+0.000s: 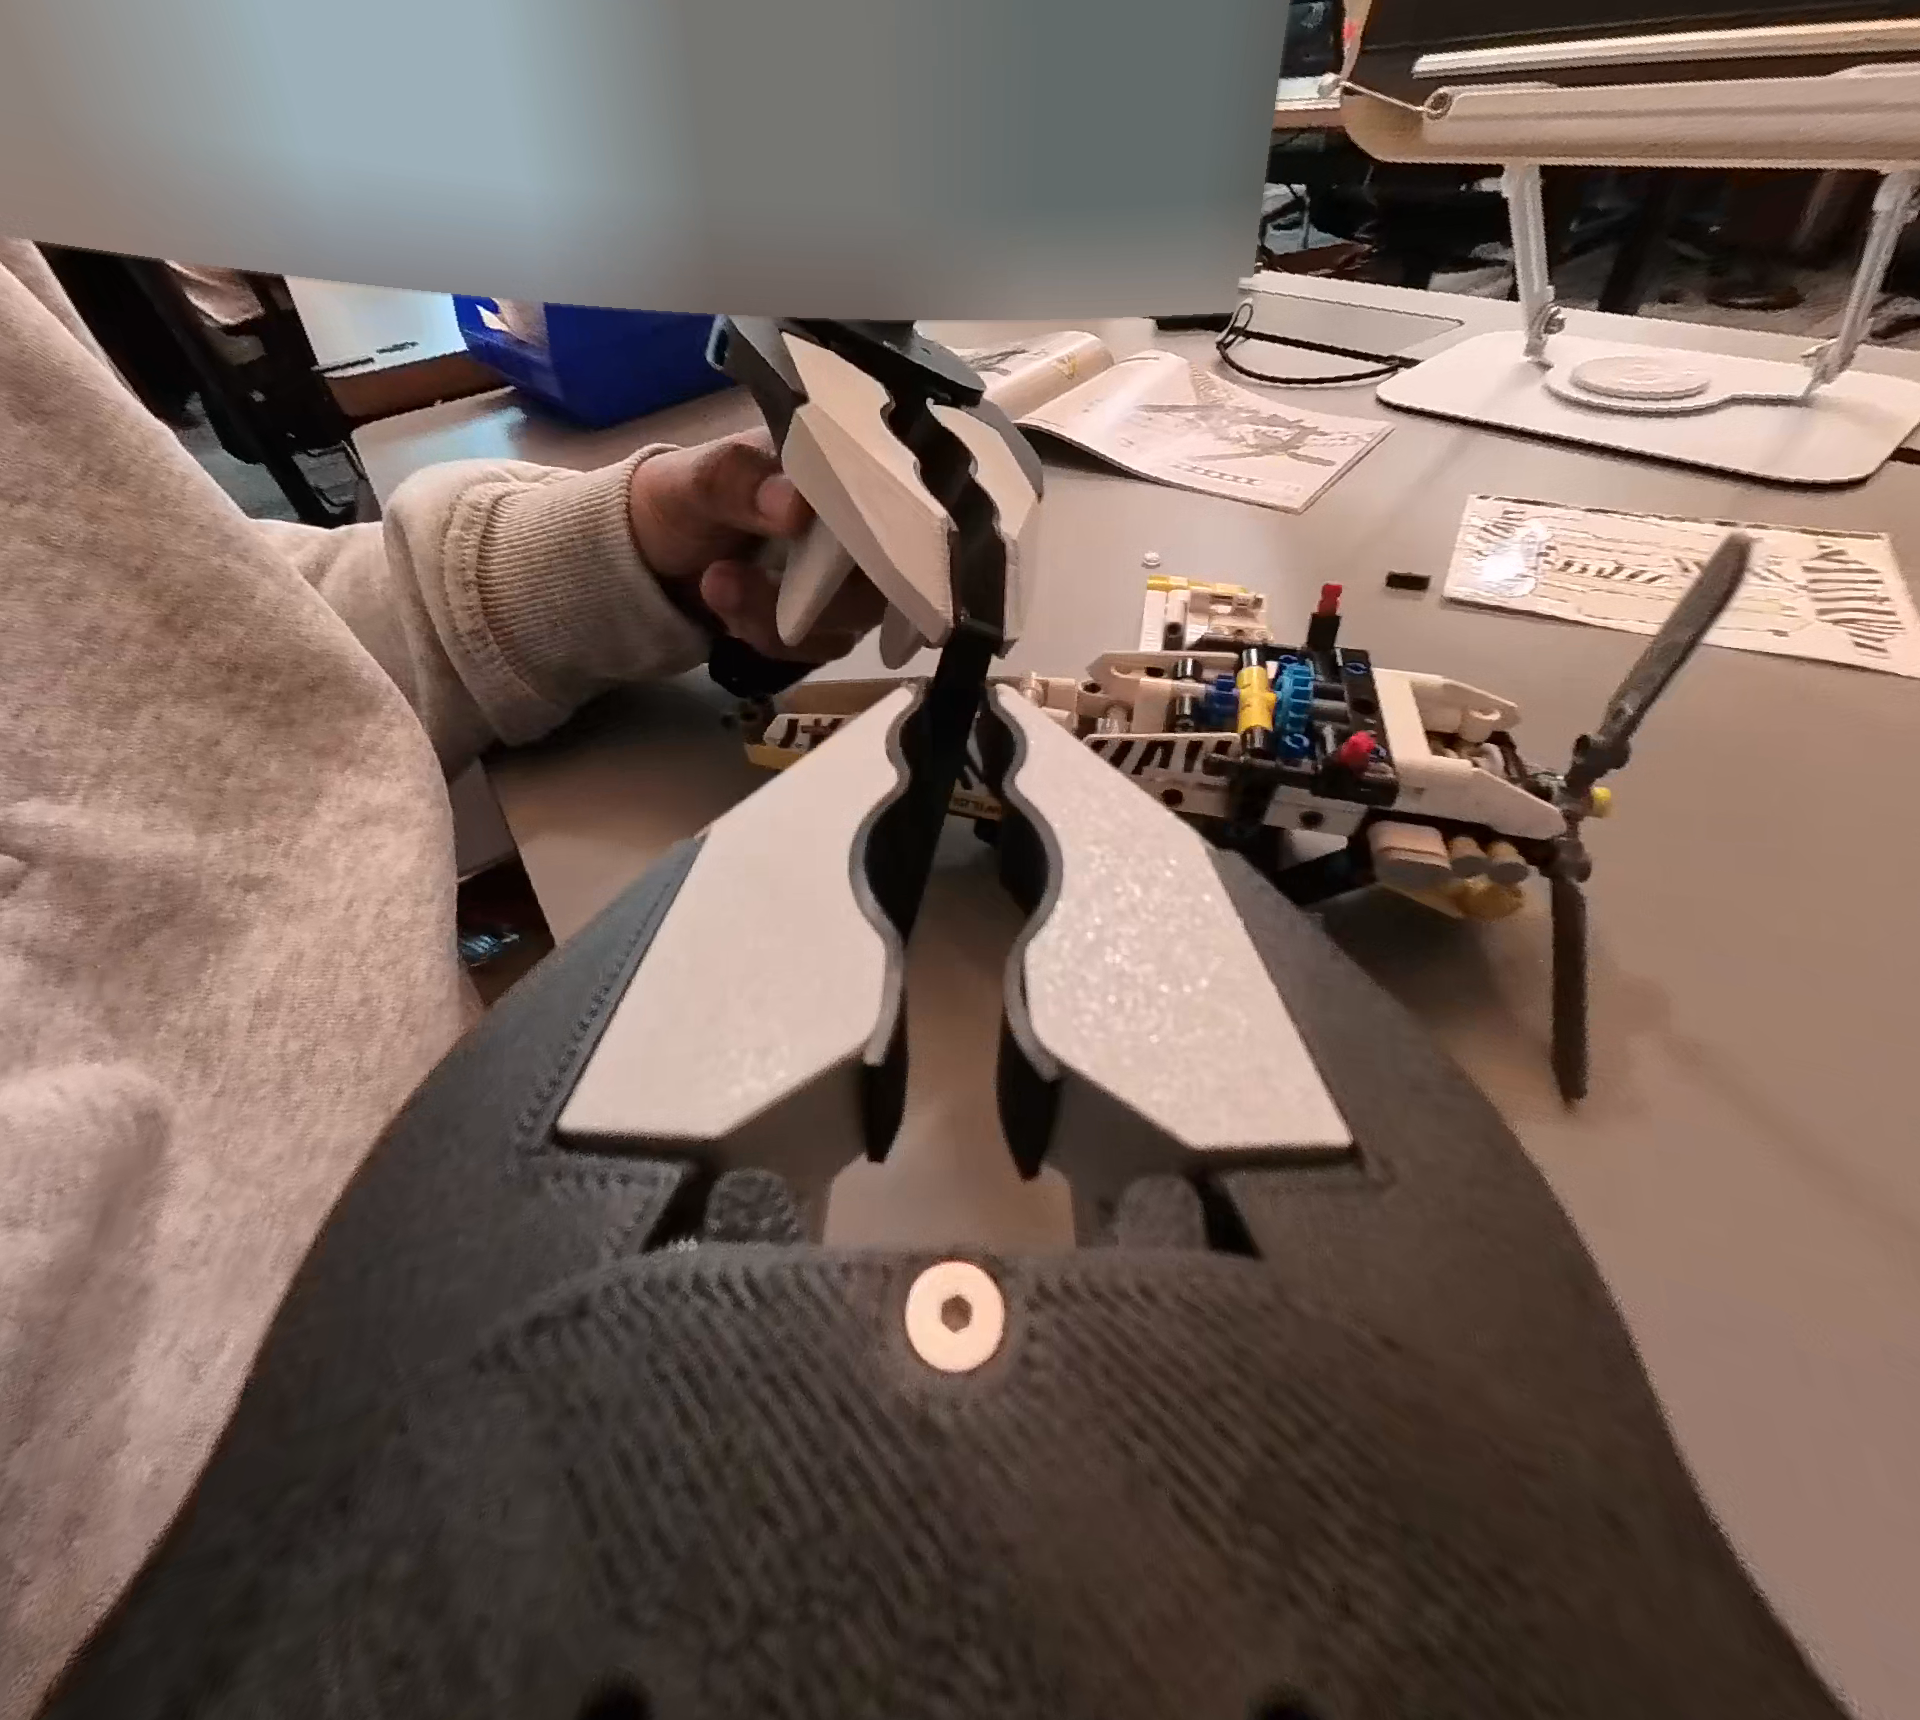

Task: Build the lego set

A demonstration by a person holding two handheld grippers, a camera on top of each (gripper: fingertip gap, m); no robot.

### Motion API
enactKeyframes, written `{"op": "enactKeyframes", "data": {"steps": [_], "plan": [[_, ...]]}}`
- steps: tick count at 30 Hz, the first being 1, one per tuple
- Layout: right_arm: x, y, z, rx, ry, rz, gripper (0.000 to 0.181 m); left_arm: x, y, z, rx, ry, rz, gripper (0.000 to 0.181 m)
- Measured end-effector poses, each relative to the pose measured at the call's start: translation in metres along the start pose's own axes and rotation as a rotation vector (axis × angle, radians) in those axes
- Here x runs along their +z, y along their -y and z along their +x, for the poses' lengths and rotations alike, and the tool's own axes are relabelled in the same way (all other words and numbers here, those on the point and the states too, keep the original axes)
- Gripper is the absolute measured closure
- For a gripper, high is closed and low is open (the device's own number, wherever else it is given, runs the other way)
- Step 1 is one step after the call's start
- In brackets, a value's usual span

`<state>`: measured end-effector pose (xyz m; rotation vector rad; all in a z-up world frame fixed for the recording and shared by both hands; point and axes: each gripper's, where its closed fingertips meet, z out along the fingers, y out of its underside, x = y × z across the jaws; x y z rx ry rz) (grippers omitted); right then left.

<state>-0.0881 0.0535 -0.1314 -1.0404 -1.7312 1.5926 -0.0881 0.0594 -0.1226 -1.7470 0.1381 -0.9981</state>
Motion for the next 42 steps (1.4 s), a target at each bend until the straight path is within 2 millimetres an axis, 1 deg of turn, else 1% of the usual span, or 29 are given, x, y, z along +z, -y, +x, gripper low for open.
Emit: {"op": "enactKeyframes", "data": {"steps": [3, 6, 8, 11, 12, 14, 16, 17, 19, 22, 25, 27, 30, 34, 42], "plan": [[-0.001, 0.001, -0.002, 0.036, 0.035, 0.019, 0.170, 0.001, 0.000, 0.000, 0.003, -0.003, 0.002, 0.178], [-0.001, 0.002, -0.002, 0.056, 0.050, 0.024, 0.171, 0.001, 0.000, 0.001, 0.003, -0.009, 0.003, 0.178], [-0.002, 0.002, 0.000, 0.054, 0.046, 0.021, 0.176, 0.001, 0.000, 0.002, 0.004, -0.015, 0.003, 0.178], [-0.002, 0.000, 0.004, 0.055, 0.024, 0.006, 0.176, 0.002, 0.000, -0.002, 0.011, 0.015, 0.006, 0.177], [-0.002, -0.001, 0.008, 0.057, 0.004, -0.005, 0.176, 0.003, 0.001, -0.007, 0.022, 0.052, 0.009, 0.175], [-0.002, -0.007, 0.023, 0.035, -0.090, -0.054, 0.176, 0.000, 0.002, -0.021, 0.062, 0.172, 0.008, 0.158], [-0.003, -0.016, 0.041, -0.030, -0.213, -0.121, 0.176, -0.002, 0.003, -0.030, 0.114, 0.267, 0.001, 0.153], [-0.003, -0.020, 0.047, -0.065, -0.261, -0.152, 0.176, -0.003, 0.002, -0.034, 0.131, 0.308, -0.008, 0.154], [0.000, -0.027, 0.053, -0.133, -0.321, -0.205, 0.176, -0.002, -0.005, -0.042, 0.154, 0.386, -0.055, 0.155], [0.004, -0.031, 0.055, -0.227, -0.369, -0.252, 0.176, 0.001, -0.011, -0.049, 0.198, 0.473, -0.115, 0.161], [0.006, -0.030, 0.051, -0.247, -0.350, -0.256, 0.176, 0.000, -0.012, -0.054, 0.237, 0.553, -0.145, 0.169], [0.007, -0.031, 0.049, -0.228, -0.326, -0.256, 0.176, 0.001, -0.014, -0.054, 0.243, 0.572, -0.162, 0.171], [0.008, -0.033, 0.053, -0.228, -0.336, -0.273, 0.176, 0.001, -0.017, -0.056, 0.232, 0.599, -0.190, 0.176], [0.009, -0.034, 0.055, -0.240, -0.345, -0.291, 0.176, 0.002, -0.018, -0.056, 0.210, 0.603, -0.197, 0.177], [0.009, -0.033, 0.056, -0.194, -0.326, -0.263, 0.176, 0.001, -0.017, -0.057, 0.187, 0.599, -0.179, 0.178]]}}
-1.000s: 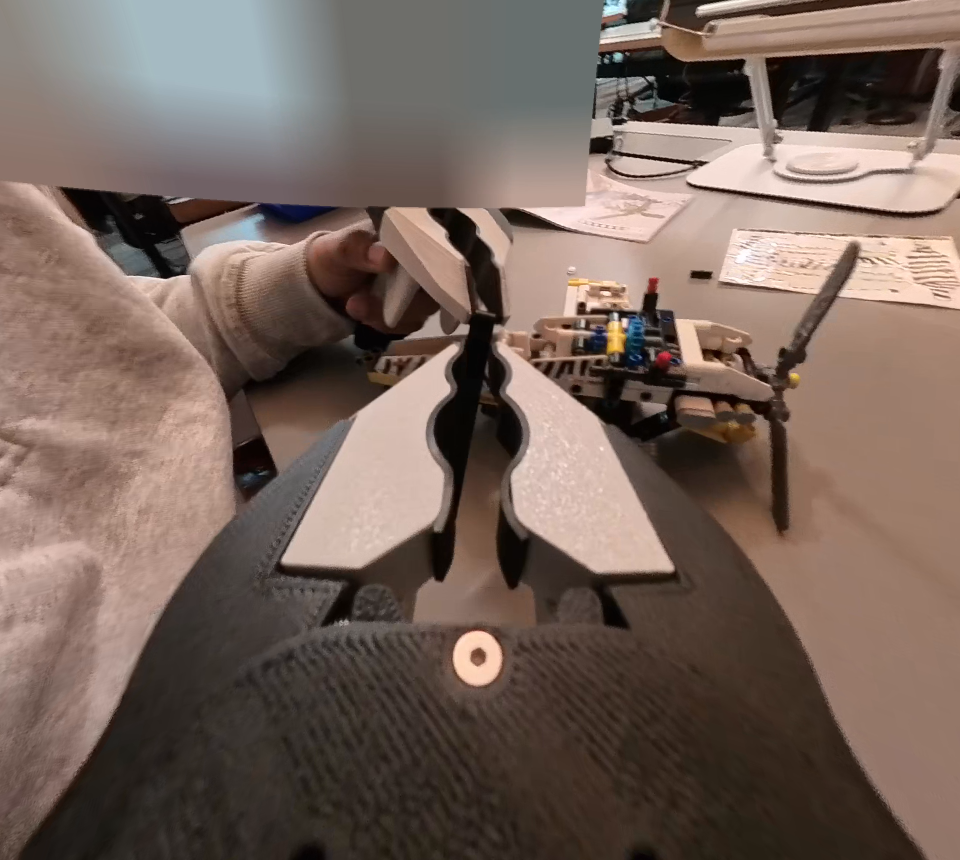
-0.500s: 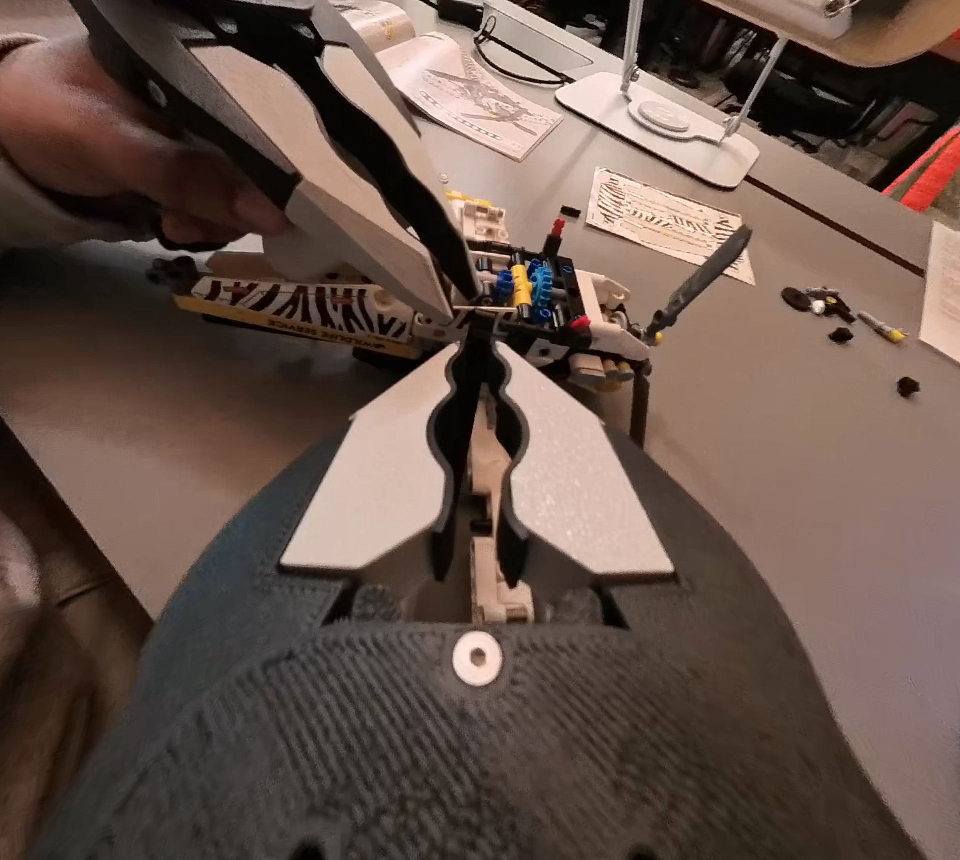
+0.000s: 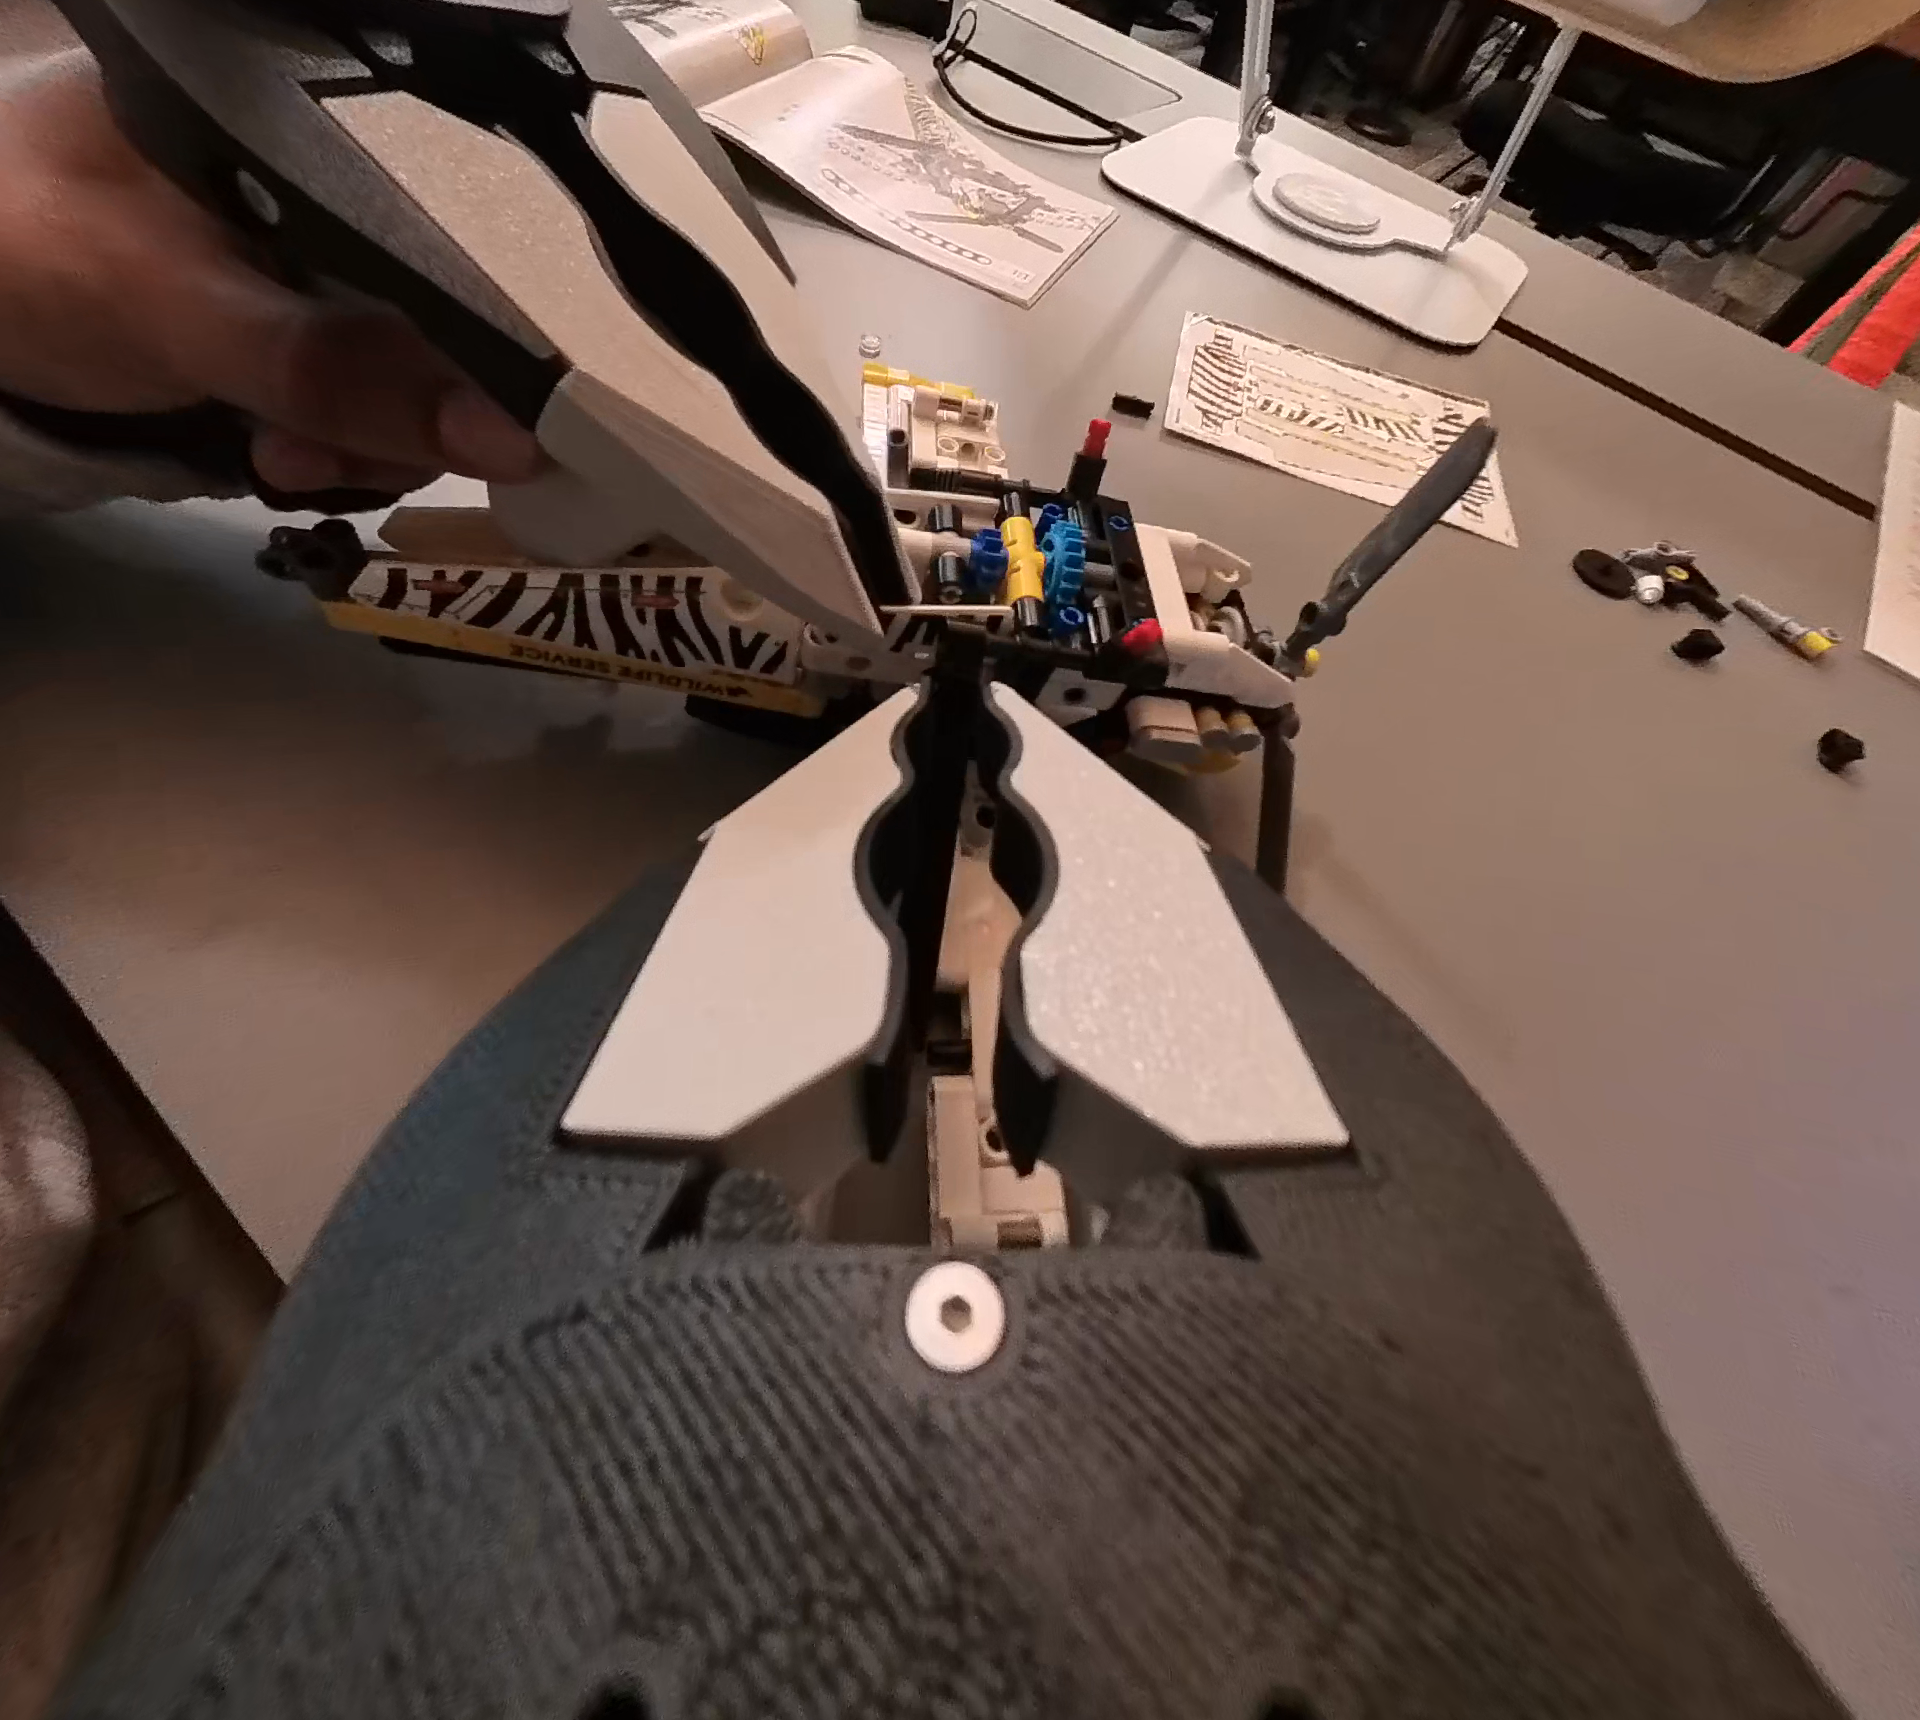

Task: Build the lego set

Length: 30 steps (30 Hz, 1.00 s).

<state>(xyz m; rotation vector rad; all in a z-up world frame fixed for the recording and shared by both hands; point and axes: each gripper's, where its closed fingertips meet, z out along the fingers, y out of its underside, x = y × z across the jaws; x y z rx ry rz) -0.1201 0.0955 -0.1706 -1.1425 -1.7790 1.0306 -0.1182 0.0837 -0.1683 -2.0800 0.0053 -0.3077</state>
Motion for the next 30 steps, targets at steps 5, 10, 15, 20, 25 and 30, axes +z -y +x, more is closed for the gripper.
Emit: {"op": "enactKeyframes", "data": {"steps": [5, 10, 15, 20, 25, 30], "plan": [[-0.0004, -0.0003, 0.0005, 0.003, -0.015, -0.002, 0.176, 0.0001, 0.0003, -0.0003, -0.002, 0.001, 0.006, 0.179], [-0.0004, -0.0006, 0.0009, 0.021, -0.033, -0.008, 0.176, 0.0004, 0.0005, -0.0003, -0.008, 0.002, 0.010, 0.179], [-0.0008, -0.0009, 0.0013, 0.076, -0.023, -0.010, 0.176, 0.0003, 0.0004, -0.0003, -0.010, 0.003, 0.011, 0.179], [-0.0009, -0.0007, 0.0017, 0.100, -0.026, -0.010, 0.176, 0.0003, 0.0007, -0.0006, -0.016, 0.004, 0.015, 0.179], [0.0003, 0.0001, 0.0020, 0.143, -0.046, -0.011, 0.176, 0.0005, 0.0012, -0.0014, -0.016, 0.012, 0.019, 0.179], [-0.0009, 0.0003, 0.0020, 0.170, -0.037, -0.006, 0.176, 0.0005, 0.0011, -0.0016, -0.016, 0.012, 0.020, 0.179]]}}
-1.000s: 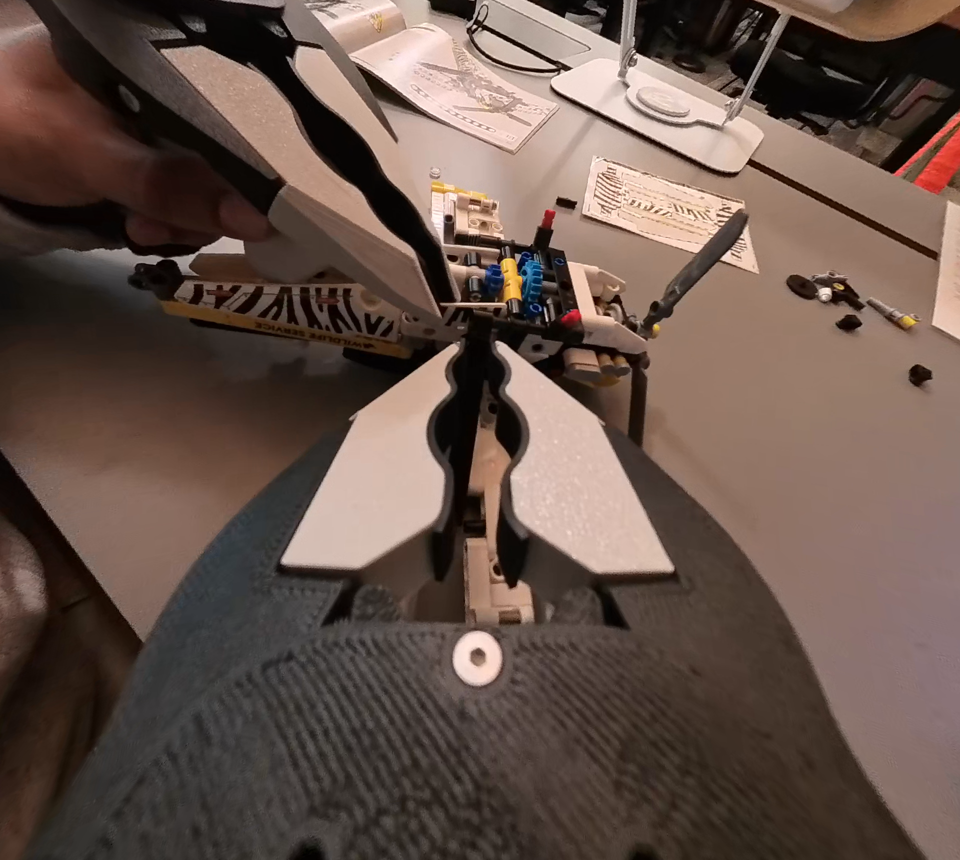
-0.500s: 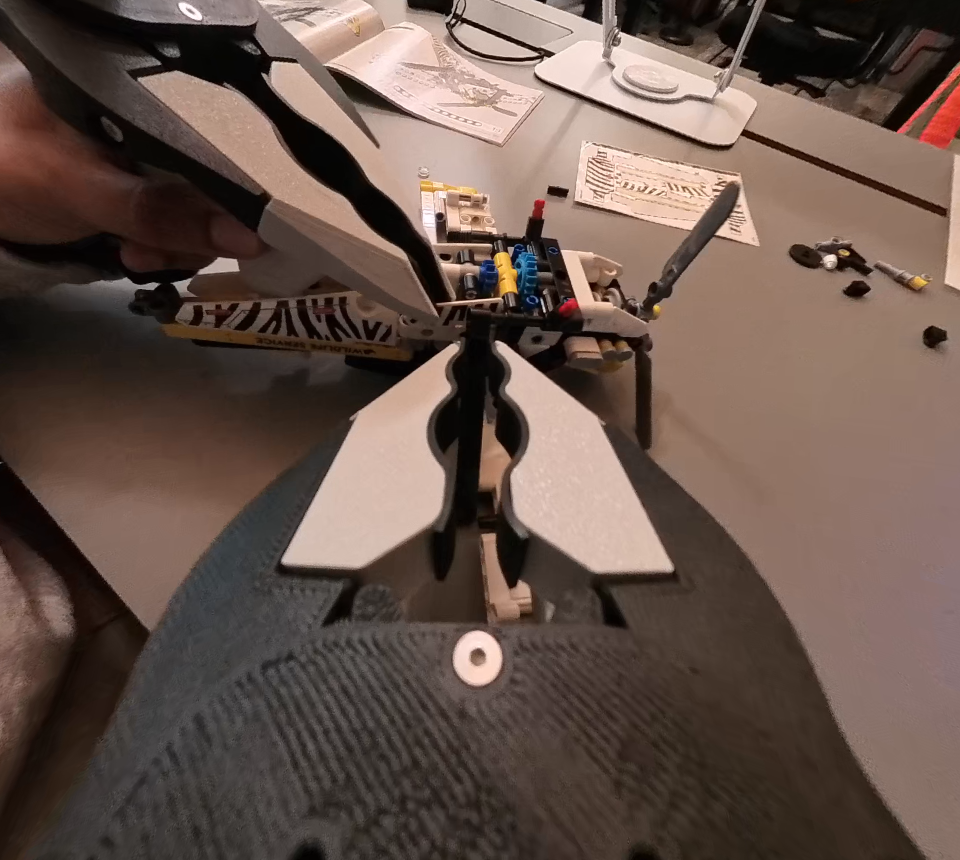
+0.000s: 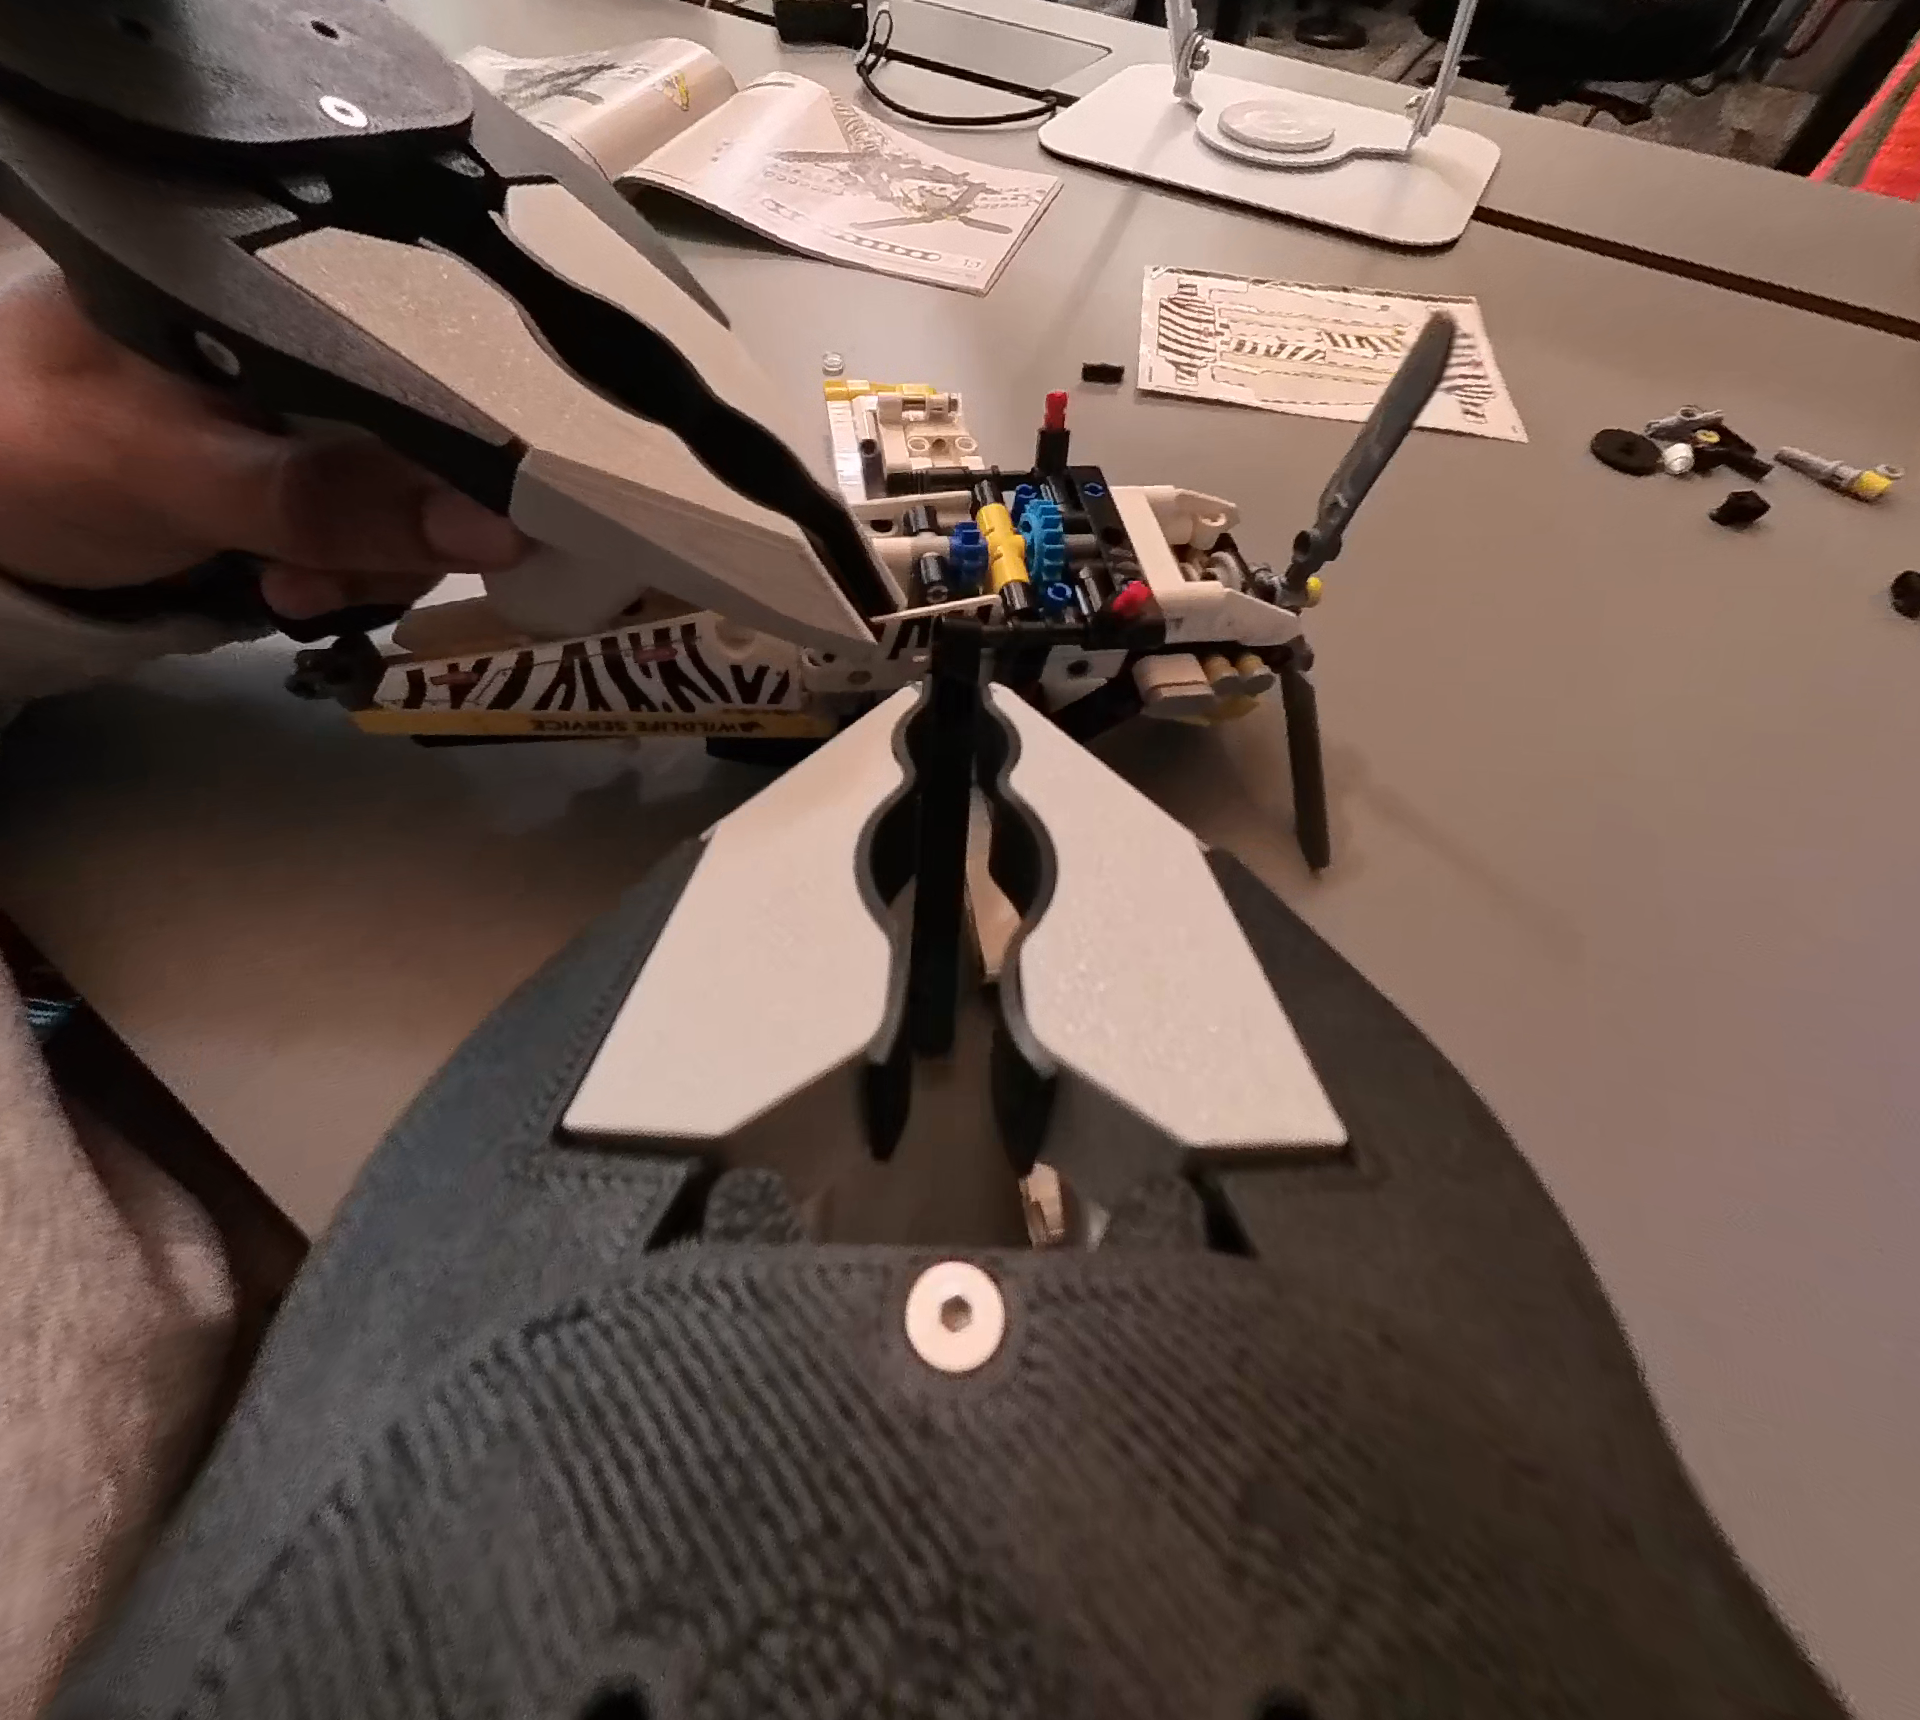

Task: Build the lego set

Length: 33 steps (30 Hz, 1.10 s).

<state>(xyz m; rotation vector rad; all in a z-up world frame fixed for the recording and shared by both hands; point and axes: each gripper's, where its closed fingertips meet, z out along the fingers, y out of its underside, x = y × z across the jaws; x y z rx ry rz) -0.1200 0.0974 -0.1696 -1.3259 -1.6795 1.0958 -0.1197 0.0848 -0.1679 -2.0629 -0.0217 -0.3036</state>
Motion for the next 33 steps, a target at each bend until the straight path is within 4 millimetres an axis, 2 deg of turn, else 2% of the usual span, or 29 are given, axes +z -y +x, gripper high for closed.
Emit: {"op": "enactKeyframes", "data": {"steps": [14, 19, 22, 24, 28, 31, 33], "plan": [[0.002, -0.001, 0.001, -0.030, -0.024, -0.010, 0.176, 0.000, -0.001, -0.001, 0.004, 0.006, -0.001, 0.179], [0.003, 0.003, 0.003, 0.046, -0.005, 0.010, 0.181, -0.001, 0.000, -0.003, 0.012, 0.026, 0.004, 0.178], [-0.002, 0.000, 0.024, 0.092, -0.088, 0.012, 0.181, -0.001, -0.001, 0.000, 0.001, 0.001, 0.001, 0.180], [-0.003, 0.002, 0.023, 0.132, -0.048, 0.030, 0.181, 0.000, 0.000, 0.001, -0.008, -0.008, 0.010, 0.180], [-0.011, 0.006, 0.017, 0.064, -0.059, 0.058, 0.181, 0.000, 0.000, 0.001, -0.008, -0.009, 0.011, 0.180], [-0.020, 0.001, 0.020, 0.017, -0.096, 0.030, 0.181, 0.000, 0.000, 0.001, -0.016, -0.013, 0.014, 0.179], [-0.028, -0.003, 0.014, 0.044, -0.057, -0.008, 0.181, 0.000, 0.000, 0.000, -0.017, -0.014, 0.016, 0.179]]}}
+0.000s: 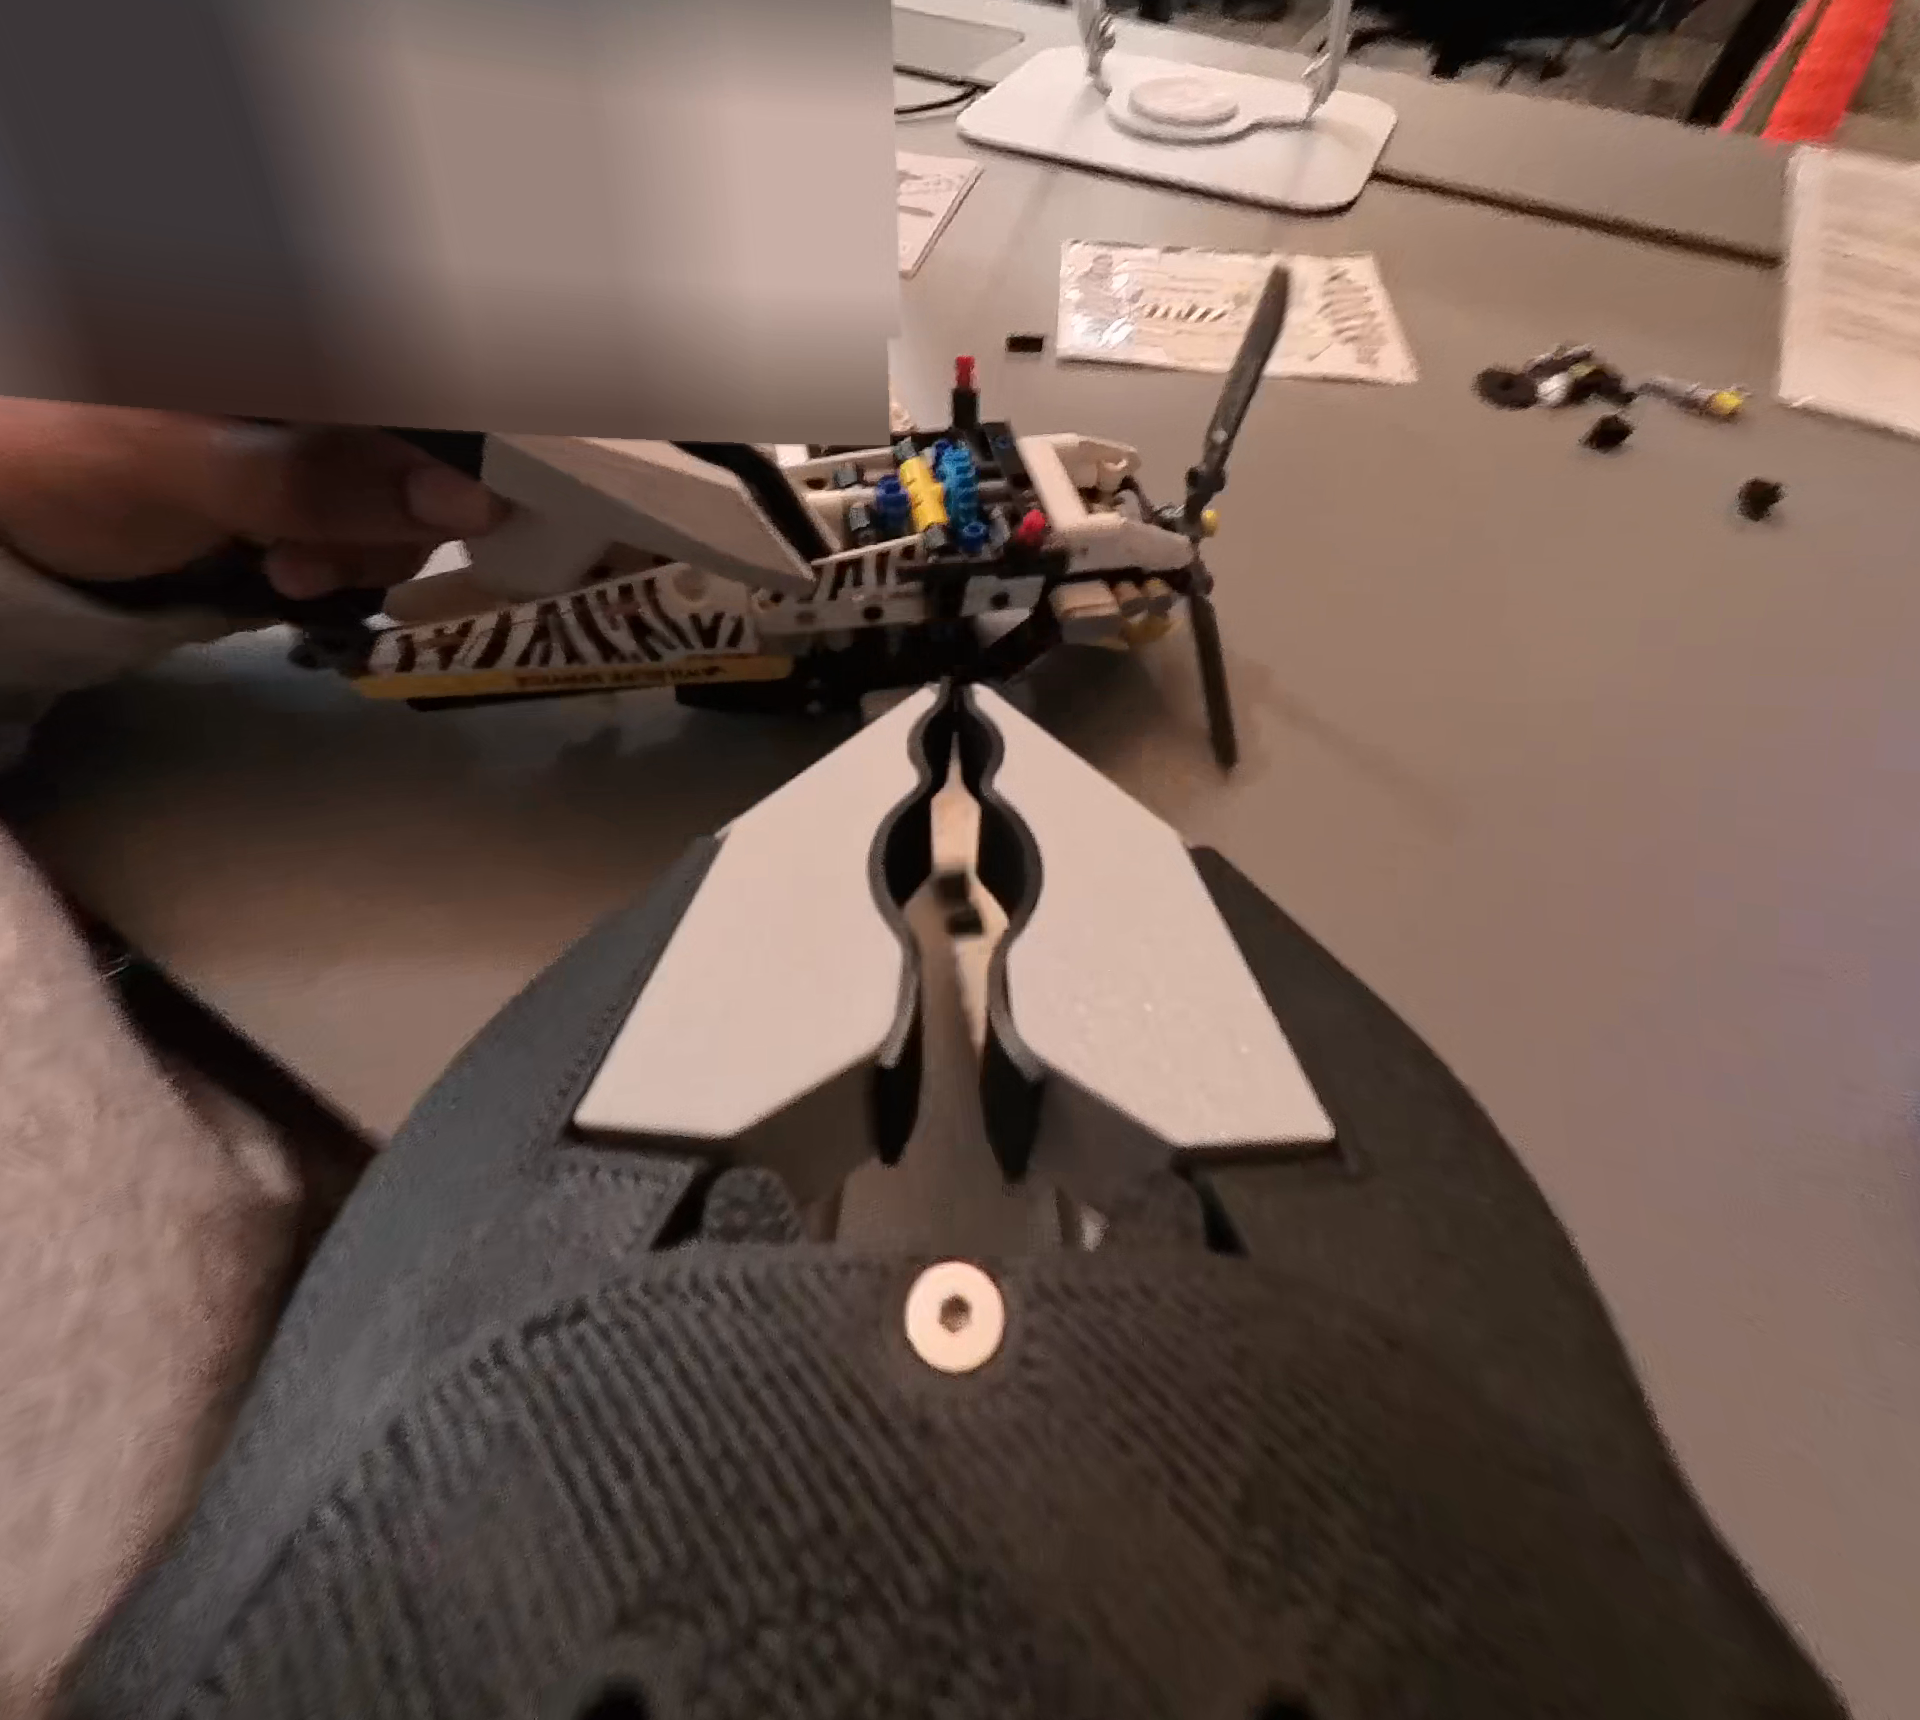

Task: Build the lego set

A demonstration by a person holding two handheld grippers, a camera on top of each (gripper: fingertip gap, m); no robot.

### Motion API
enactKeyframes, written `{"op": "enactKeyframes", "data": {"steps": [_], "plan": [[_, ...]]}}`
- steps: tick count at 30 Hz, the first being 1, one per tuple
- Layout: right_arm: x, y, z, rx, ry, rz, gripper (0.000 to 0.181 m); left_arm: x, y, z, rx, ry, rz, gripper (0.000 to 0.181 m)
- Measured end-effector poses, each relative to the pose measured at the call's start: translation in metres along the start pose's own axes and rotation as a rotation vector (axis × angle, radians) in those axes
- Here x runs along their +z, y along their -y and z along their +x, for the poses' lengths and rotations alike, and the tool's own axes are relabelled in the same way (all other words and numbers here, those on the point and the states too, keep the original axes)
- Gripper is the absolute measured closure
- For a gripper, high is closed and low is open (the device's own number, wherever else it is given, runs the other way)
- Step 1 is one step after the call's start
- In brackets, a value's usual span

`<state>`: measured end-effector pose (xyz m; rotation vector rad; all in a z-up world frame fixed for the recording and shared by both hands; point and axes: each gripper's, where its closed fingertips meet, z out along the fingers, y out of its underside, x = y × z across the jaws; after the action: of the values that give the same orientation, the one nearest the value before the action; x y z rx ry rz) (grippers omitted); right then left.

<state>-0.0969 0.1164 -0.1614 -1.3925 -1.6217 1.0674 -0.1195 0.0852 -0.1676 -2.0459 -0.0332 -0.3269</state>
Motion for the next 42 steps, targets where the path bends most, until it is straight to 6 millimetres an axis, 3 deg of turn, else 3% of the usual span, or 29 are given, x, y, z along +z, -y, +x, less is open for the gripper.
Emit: {"op": "enactKeyframes", "data": {"steps": [5, 11, 13, 16, 20, 22, 32, 42], "plan": [[-0.007, -0.027, -0.038, 0.052, 0.128, -0.154, 0.168, 0.000, 0.000, 0.000, -0.013, -0.016, 0.017, 0.179], [0.007, -0.063, -0.043, -0.080, 0.049, -0.317, 0.161, 0.000, 0.000, 0.000, -0.006, -0.023, 0.036, 0.178], [0.008, -0.063, -0.042, -0.077, 0.041, -0.320, 0.173, 0.000, 0.000, 0.000, -0.009, -0.028, 0.042, 0.178], [0.006, -0.055, -0.040, -0.069, 0.043, -0.287, 0.175, -0.001, 0.000, 0.001, -0.027, -0.043, 0.051, 0.178], [-0.002, -0.016, -0.035, -0.051, 0.081, -0.058, 0.175, -0.002, -0.001, 0.001, -0.039, -0.054, 0.057, 0.178], [-0.002, -0.006, -0.032, -0.040, 0.128, 0.000, 0.176, -0.003, -0.001, 0.001, -0.035, -0.054, 0.055, 0.178], [0.013, -0.009, -0.011, -0.221, 0.163, -0.164, 0.175, -0.004, -0.001, 0.001, -0.043, -0.062, 0.063, 0.179], [0.012, -0.003, -0.016, -0.134, 0.185, -0.178, 0.175, -0.003, -0.001, 0.002, -0.032, -0.058, 0.062, 0.179]]}}
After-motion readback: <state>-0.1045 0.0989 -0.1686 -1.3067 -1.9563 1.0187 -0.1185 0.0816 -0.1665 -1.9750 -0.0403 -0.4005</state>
